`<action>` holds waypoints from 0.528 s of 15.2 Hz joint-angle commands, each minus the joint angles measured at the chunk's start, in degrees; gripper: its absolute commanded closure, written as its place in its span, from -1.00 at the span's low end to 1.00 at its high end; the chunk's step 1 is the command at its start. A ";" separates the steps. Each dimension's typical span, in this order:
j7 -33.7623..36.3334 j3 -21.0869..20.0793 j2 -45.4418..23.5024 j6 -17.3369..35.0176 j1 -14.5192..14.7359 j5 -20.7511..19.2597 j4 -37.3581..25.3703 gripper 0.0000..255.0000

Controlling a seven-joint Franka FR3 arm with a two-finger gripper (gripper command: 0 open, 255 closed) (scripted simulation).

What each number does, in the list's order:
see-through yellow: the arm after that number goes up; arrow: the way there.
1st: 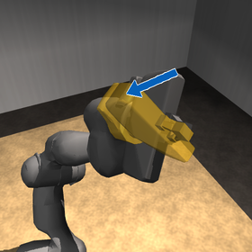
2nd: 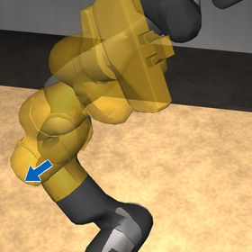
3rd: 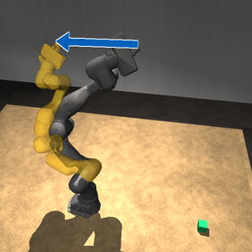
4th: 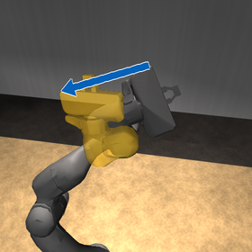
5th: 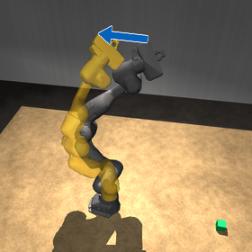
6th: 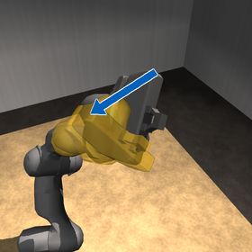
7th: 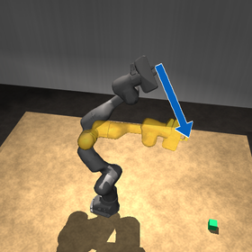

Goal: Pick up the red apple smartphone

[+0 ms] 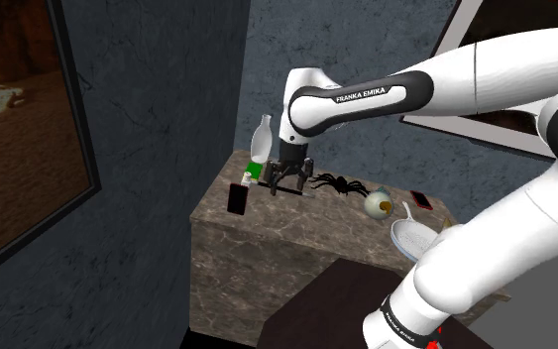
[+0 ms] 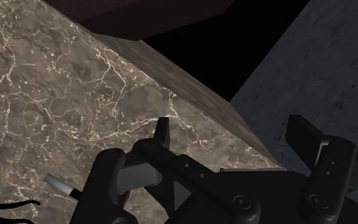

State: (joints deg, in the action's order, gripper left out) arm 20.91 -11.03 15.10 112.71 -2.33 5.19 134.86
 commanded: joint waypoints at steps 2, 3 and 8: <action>5.07 -1.19 -6.22 4.40 -0.50 -1.04 -3.28 -1.00; 6.71 -1.46 -8.32 5.66 -0.65 -1.56 -4.55 -1.00; 14.94 -1.86 -18.83 10.73 -0.85 -4.92 -11.91 -1.00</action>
State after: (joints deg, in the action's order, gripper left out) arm 33.91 -12.79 -1.47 122.68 -3.24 1.03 124.90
